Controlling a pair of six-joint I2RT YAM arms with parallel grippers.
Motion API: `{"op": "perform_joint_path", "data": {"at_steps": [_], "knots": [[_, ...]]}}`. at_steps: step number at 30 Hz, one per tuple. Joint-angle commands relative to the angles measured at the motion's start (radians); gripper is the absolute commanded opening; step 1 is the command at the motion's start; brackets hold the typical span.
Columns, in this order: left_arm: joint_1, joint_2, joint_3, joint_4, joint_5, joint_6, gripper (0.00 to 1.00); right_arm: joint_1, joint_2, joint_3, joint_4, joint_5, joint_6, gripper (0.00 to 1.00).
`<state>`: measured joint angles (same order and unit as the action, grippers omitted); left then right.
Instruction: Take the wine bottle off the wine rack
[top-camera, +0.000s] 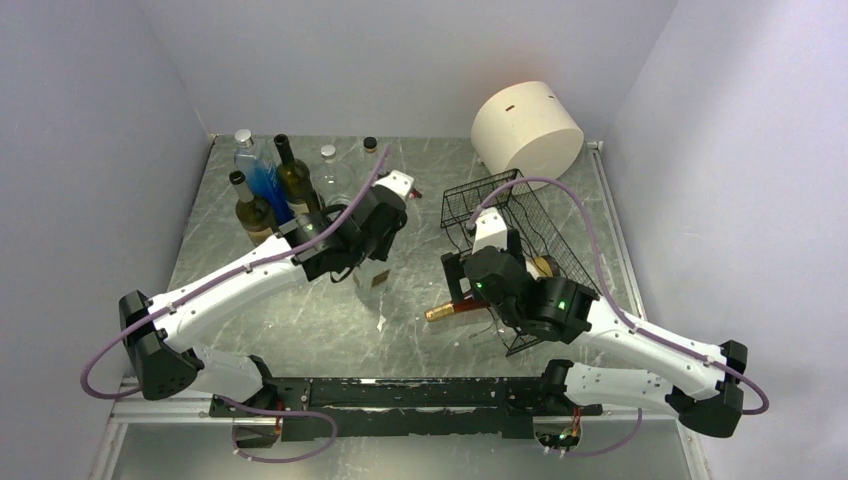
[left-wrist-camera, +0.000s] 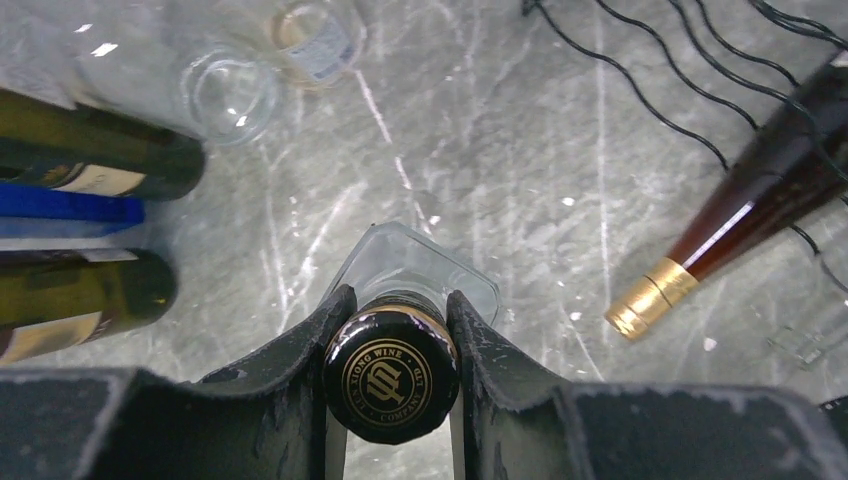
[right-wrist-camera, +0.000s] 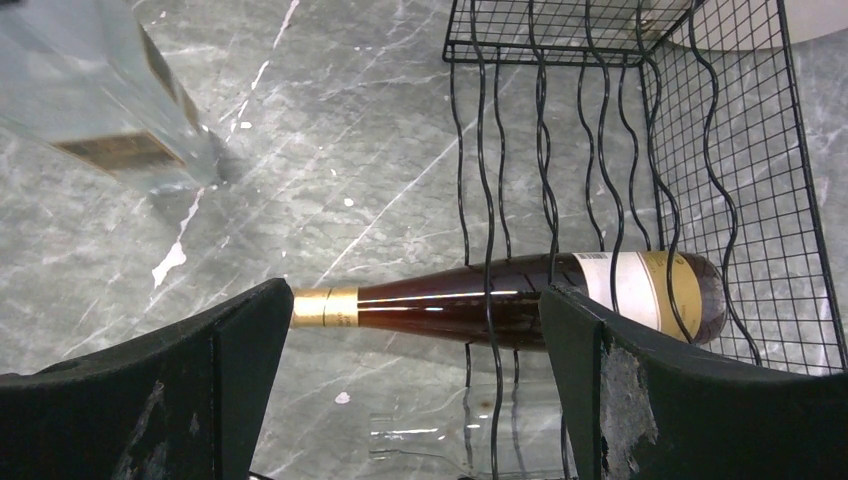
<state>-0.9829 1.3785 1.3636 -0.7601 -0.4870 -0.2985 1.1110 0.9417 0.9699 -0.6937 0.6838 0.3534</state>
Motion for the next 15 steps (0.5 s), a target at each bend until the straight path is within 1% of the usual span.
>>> {"op": "perform_joint_path", "data": {"at_steps": [1, 6, 11, 15], "knots": [[0.096, -0.032, 0.093, 0.022, -0.066, 0.047, 0.07, 0.001, 0.007, 0.022, -0.005, 0.064, -0.021, 1.00], [0.277, -0.080, 0.067, 0.091, 0.032, 0.097, 0.07, 0.000, 0.007, 0.061, -0.001, 0.094, -0.036, 1.00], [0.417, -0.090, 0.049, 0.150, 0.026, 0.107, 0.07, 0.000, 0.001, 0.066, 0.035, 0.091, -0.054, 1.00], [0.513, -0.080, 0.046, 0.159, 0.027, 0.069, 0.07, -0.001, 0.019, 0.080, 0.017, 0.093, -0.049, 1.00]]}}
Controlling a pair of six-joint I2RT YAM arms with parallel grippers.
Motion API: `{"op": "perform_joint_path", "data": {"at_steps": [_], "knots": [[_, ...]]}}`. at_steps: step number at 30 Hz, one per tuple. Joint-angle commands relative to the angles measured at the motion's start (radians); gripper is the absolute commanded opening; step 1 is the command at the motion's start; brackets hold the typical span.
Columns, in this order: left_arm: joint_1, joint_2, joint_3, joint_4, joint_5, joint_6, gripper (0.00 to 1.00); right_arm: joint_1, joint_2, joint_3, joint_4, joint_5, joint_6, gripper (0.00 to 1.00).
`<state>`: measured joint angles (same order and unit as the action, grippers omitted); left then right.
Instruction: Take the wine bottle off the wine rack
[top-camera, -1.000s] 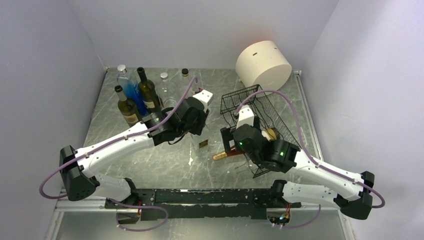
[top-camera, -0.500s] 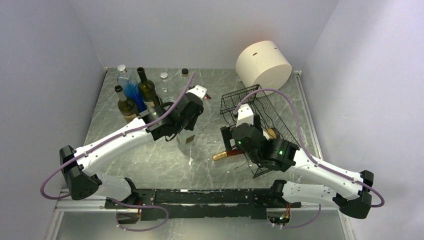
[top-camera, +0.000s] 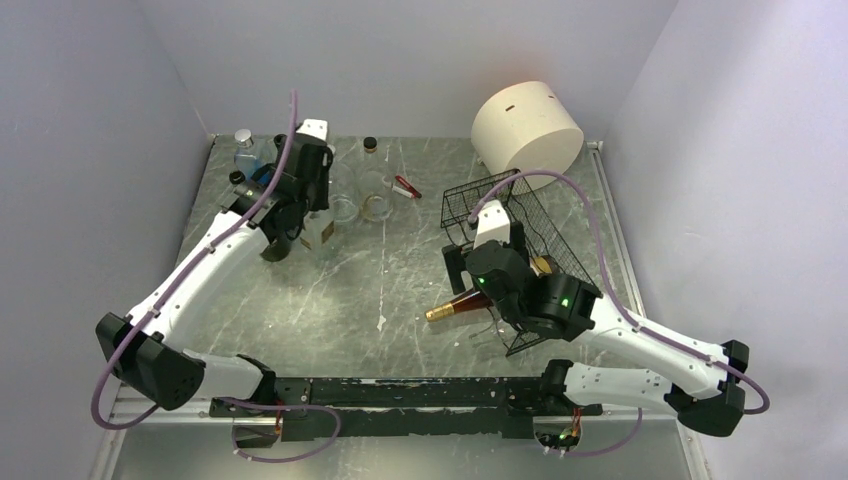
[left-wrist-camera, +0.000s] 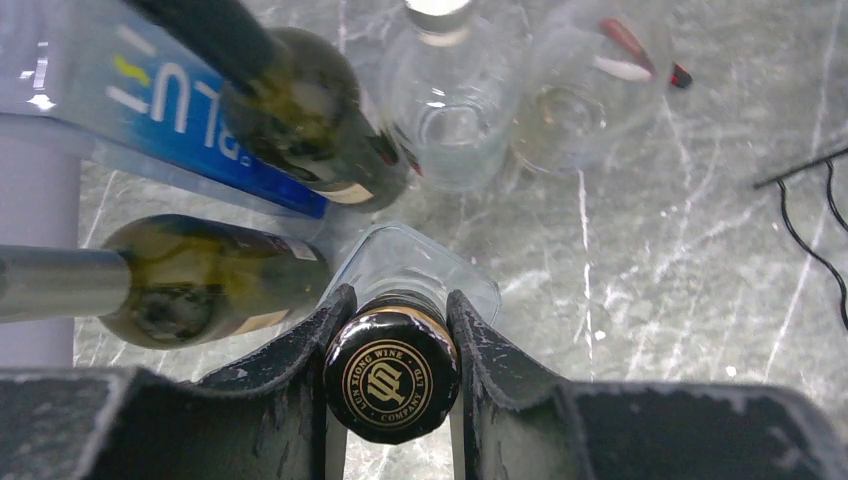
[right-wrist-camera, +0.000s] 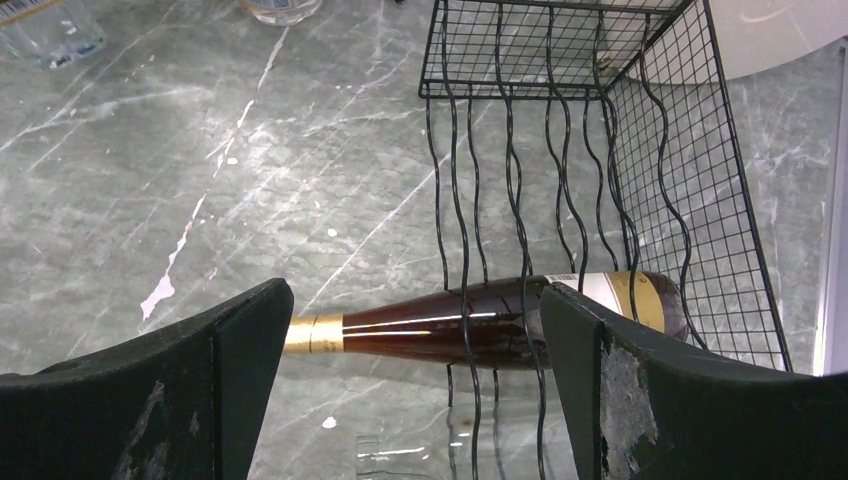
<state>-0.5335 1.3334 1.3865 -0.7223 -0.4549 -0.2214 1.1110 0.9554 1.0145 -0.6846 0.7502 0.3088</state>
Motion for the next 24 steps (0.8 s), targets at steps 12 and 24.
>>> {"op": "perform_joint_path", "data": {"at_steps": [12, 24], "knots": [[0.121, 0.056, 0.068, 0.019, -0.156, -0.289, 0.07, 0.000, 0.035, 0.039, 0.019, 0.013, -0.007, 1.00], [0.154, 0.074, 0.017, 0.060, -0.276, -0.362, 0.07, -0.001, 0.013, 0.013, 0.006, -0.001, 0.011, 1.00]]}}
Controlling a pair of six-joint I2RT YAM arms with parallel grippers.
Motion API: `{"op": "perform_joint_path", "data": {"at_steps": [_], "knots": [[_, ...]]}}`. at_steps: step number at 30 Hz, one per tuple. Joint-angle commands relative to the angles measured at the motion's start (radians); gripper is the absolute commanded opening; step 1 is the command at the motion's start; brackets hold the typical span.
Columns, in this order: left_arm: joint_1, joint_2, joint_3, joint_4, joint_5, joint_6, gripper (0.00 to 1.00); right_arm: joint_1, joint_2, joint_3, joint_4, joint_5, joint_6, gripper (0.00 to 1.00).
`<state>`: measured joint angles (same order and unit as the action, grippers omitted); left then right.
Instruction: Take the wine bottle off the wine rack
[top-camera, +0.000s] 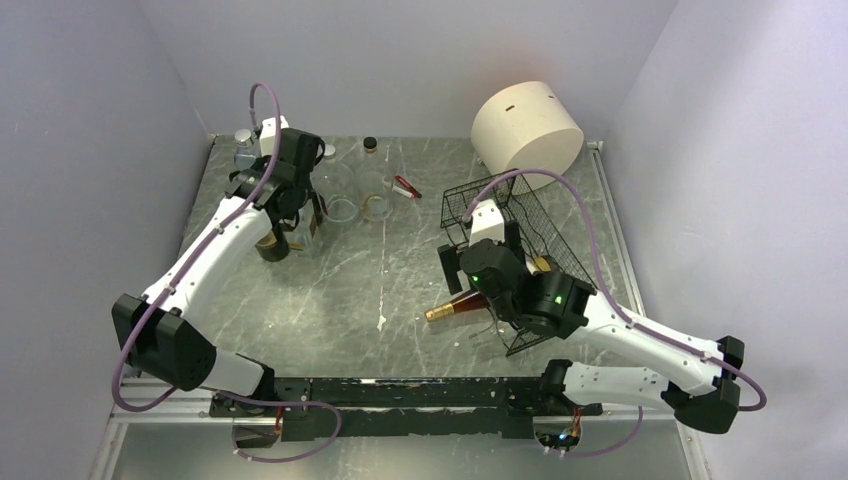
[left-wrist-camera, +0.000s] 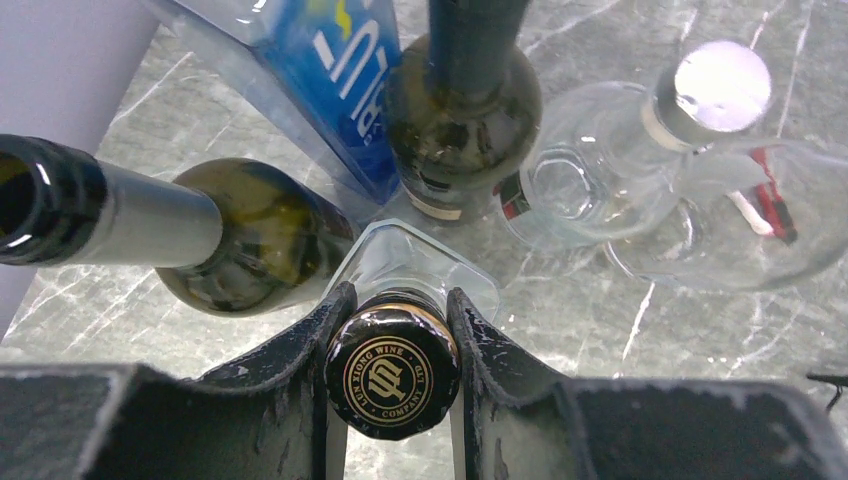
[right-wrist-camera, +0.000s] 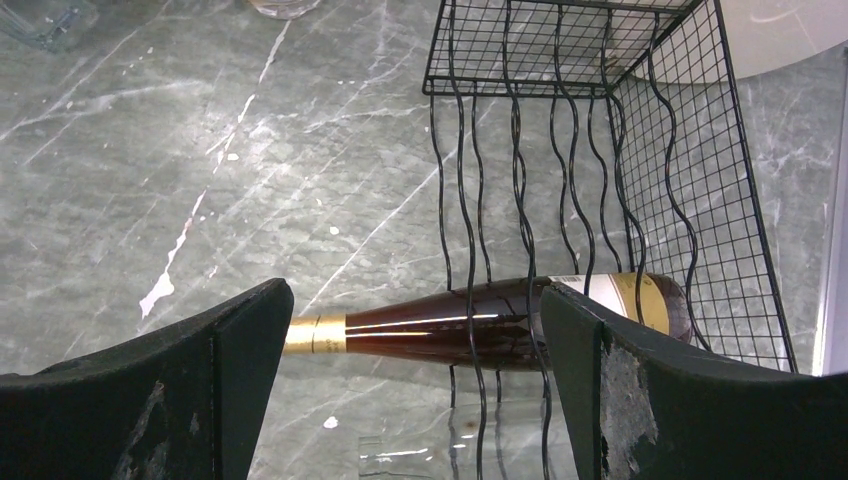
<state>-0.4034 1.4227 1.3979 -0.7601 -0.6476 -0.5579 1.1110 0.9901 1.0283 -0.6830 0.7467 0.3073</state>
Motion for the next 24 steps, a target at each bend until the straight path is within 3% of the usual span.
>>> {"op": "perform_joint_path", "data": {"at_steps": [1, 13, 17, 24], "knots": [[0.031, -0.012, 0.002, 0.100, -0.076, -0.024, 0.07, -0.001, -0.022, 0.000, 0.004, 0.003, 0.013, 1.00], [0.055, 0.013, -0.013, 0.088, -0.081, -0.052, 0.08, 0.000, -0.017, -0.013, 0.014, -0.014, 0.013, 1.00], [0.055, -0.001, -0.037, 0.118, -0.063, -0.025, 0.22, -0.001, -0.016, -0.014, 0.013, -0.015, 0.011, 1.00], [0.057, -0.040, -0.053, 0.136, -0.031, -0.003, 0.38, 0.000, -0.015, -0.012, 0.019, -0.024, 0.010, 1.00]]}}
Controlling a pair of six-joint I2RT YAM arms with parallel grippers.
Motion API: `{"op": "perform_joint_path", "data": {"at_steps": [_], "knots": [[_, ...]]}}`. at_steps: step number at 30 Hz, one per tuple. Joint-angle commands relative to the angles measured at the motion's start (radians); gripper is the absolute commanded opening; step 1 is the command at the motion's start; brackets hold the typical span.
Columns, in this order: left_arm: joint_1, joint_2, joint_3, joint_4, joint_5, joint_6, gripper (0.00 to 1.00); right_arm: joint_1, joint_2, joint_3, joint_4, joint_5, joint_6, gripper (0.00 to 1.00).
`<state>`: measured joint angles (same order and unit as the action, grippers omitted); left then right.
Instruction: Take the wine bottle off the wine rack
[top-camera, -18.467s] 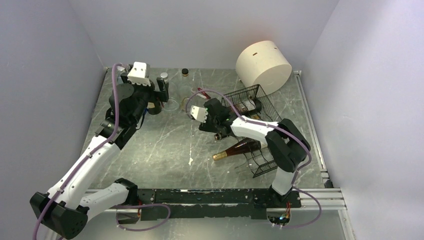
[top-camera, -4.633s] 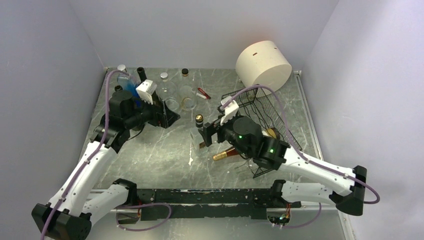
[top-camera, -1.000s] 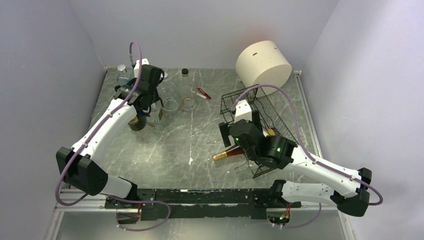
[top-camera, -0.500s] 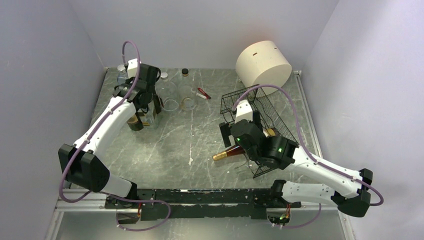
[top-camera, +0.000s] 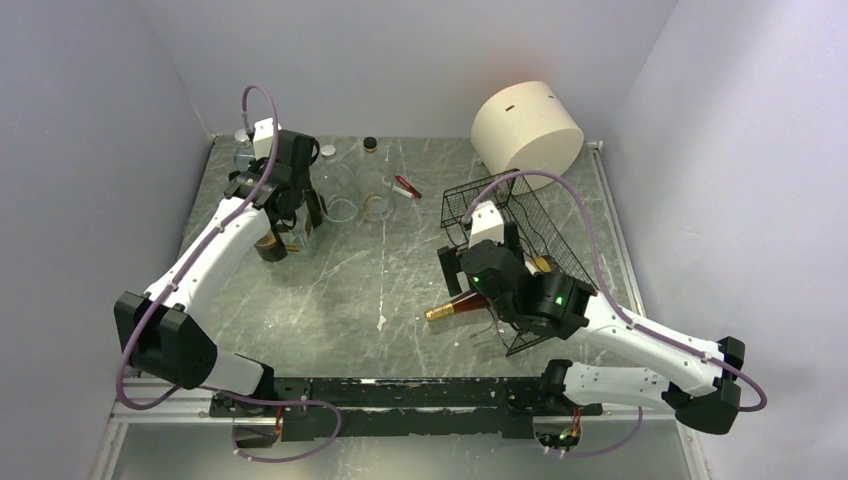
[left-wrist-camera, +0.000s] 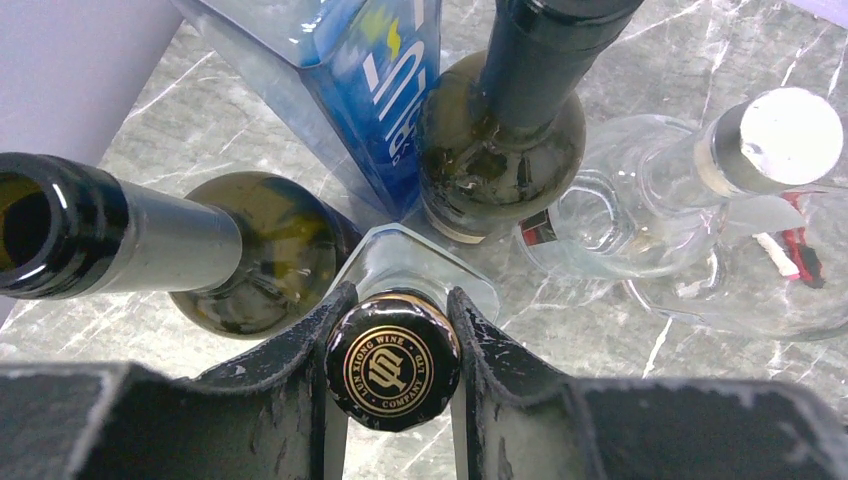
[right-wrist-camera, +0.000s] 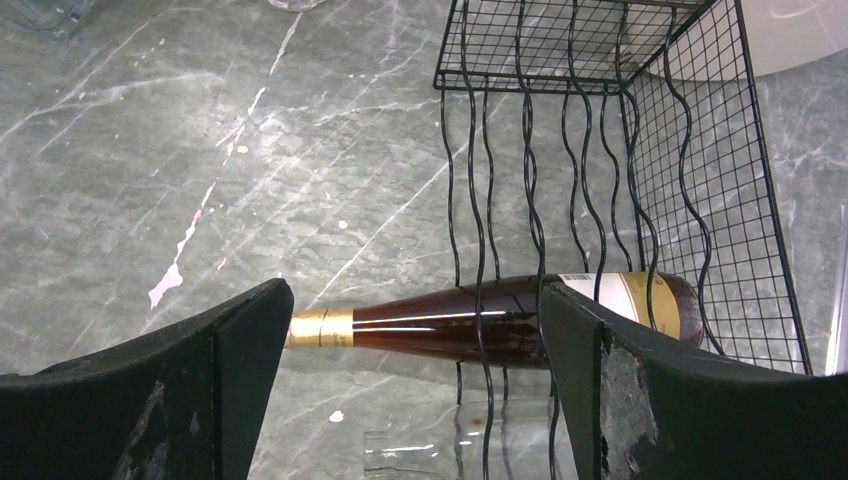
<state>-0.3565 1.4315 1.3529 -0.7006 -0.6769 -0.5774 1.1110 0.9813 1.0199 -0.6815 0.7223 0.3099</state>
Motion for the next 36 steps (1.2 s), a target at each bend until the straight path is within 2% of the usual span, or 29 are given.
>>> {"op": "perform_joint_path", "data": {"at_steps": [1, 5, 10, 14, 18, 24, 28, 32, 34, 36], "knots": [[0.009, -0.057, -0.011, 0.079, 0.001, 0.017, 0.41, 0.001, -0.003, -0.004, 0.019, -0.003, 0.007, 1.00], [0.010, -0.086, -0.025, 0.087, 0.007, 0.024, 0.52, -0.002, 0.010, 0.004, 0.018, -0.009, 0.004, 1.00], [0.009, -0.103, -0.029, 0.086, 0.012, 0.046, 0.70, 0.000, 0.021, 0.015, 0.025, -0.025, 0.002, 1.00], [0.010, -0.124, 0.000, 0.060, 0.036, 0.052, 0.78, 0.000, 0.027, 0.015, 0.020, -0.031, 0.009, 1.00], [0.010, -0.185, 0.040, 0.036, 0.083, 0.061, 0.79, 0.001, 0.033, 0.011, 0.002, -0.052, 0.011, 1.00], [0.010, -0.374, 0.011, 0.167, 0.319, 0.171, 0.85, 0.000, 0.057, 0.014, -0.026, -0.134, -0.046, 1.00], [0.010, -0.497, -0.027, 0.346, 0.542, 0.285, 0.93, 0.000, 0.083, 0.010, -0.035, -0.213, -0.119, 1.00], [0.010, -0.582, -0.106, 0.519, 0.772, 0.398, 0.97, 0.011, 0.141, -0.009, -0.022, -0.251, -0.163, 1.00], [0.010, -0.606, -0.167, 0.589, 0.839, 0.444, 0.98, 0.051, 0.165, -0.046, 0.013, -0.278, -0.211, 1.00], [0.009, -0.614, -0.211, 0.615, 0.869, 0.480, 0.97, 0.081, 0.184, -0.080, 0.058, -0.366, -0.279, 1.00]]}}
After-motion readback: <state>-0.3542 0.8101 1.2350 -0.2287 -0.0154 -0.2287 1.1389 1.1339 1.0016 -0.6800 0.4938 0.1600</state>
